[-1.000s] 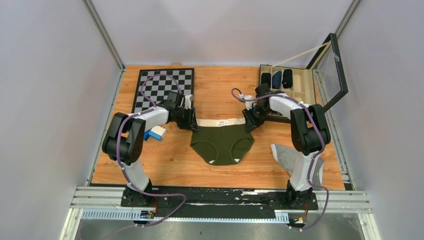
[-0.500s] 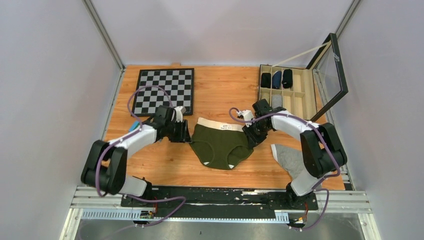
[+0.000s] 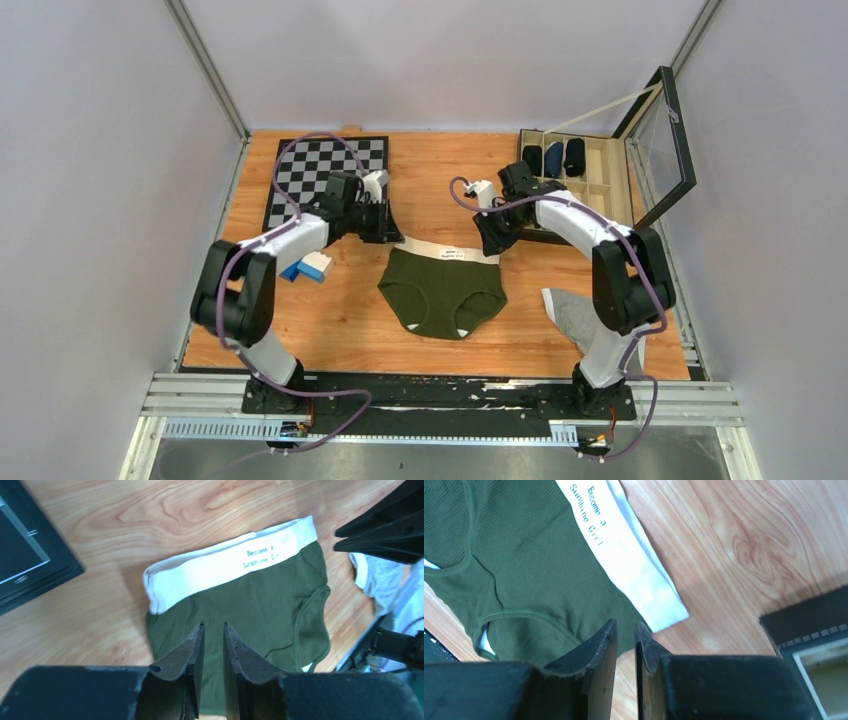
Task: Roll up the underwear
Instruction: Flatten out the underwear at the center of the board.
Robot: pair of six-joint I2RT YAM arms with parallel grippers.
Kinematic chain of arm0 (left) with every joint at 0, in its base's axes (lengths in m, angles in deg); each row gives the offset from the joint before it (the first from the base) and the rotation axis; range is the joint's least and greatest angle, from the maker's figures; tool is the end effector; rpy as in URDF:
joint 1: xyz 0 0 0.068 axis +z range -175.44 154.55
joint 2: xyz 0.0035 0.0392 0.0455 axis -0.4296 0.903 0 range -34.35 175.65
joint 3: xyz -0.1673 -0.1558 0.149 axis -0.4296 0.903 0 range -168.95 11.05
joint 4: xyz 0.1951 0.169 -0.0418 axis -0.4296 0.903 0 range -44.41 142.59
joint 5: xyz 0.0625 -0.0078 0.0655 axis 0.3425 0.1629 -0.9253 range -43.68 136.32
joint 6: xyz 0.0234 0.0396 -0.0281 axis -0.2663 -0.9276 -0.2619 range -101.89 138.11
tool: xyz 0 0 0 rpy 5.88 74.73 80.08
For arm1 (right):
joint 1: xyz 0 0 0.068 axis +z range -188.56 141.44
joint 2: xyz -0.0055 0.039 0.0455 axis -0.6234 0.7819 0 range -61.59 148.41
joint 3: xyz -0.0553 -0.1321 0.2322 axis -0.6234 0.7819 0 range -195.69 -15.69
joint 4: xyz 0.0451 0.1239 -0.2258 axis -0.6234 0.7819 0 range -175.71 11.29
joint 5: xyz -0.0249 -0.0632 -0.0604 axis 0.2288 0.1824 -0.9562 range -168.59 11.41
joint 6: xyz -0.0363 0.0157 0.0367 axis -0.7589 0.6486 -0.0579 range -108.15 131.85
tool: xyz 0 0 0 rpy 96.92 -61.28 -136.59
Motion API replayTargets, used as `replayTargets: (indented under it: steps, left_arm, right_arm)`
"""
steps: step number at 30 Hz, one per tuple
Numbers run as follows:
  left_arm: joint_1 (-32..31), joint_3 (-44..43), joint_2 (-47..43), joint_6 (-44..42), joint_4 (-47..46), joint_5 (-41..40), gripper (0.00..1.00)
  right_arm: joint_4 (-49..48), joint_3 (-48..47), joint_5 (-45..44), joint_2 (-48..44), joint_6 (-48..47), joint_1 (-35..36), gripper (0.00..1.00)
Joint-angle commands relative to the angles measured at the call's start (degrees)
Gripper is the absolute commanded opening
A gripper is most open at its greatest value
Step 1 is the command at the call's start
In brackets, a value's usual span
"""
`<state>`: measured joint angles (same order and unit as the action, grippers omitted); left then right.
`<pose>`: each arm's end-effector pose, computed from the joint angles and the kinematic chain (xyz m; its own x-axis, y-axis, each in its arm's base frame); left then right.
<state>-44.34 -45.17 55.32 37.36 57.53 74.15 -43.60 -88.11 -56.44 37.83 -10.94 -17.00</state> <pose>0.3068 -0.1227 0.2175 -0.8325 -0.0232 -0.5535 0.3412 0.7657 -0.5452 0.3177 0.1400 0.2163 -0.6208 -0.6310 -0.4653 -0.7657 0.6156 0.1866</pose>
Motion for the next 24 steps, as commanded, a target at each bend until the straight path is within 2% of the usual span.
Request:
replayTargets:
  steps: [1, 4, 7, 12, 18, 24]
  left_arm:
    - [0.5, -3.6, 9.8, 5.1, -10.0, 13.4, 0.26]
    - [0.5, -4.8, 13.0, 6.1, -10.9, 11.2, 0.25]
    - [0.5, -6.0, 14.2, 1.9, -4.1, 3.8, 0.25]
    - [0.7, -0.3, 12.5, 3.4, -3.7, -0.3, 0.3]
    - [1.0, 9.0, 6.2, 7.6, -8.2, -1.4, 0.33]
    - [1.2, 16.3, -4.4, 9.7, -9.1, -5.8, 0.35]
  right_arm:
    - [-1.4, -5.4, 3.8, 6.7, 0.3, -0.2, 0.18]
    - [-1.4, -6.5, 2.1, 9.9, 0.7, -0.2, 0.16]
    - [-1.8, -6.4, -0.7, 11.5, 0.8, -0.2, 0.15]
    - [-3.0, -5.4, -1.9, 12.1, 0.8, 0.1, 0.14]
    - [-3.7, -5.7, -3.2, 13.6, 0.8, 2.1, 0.14]
    - [-3.9, -6.3, -5.0, 14.6, -0.1, 5.1, 0.13]
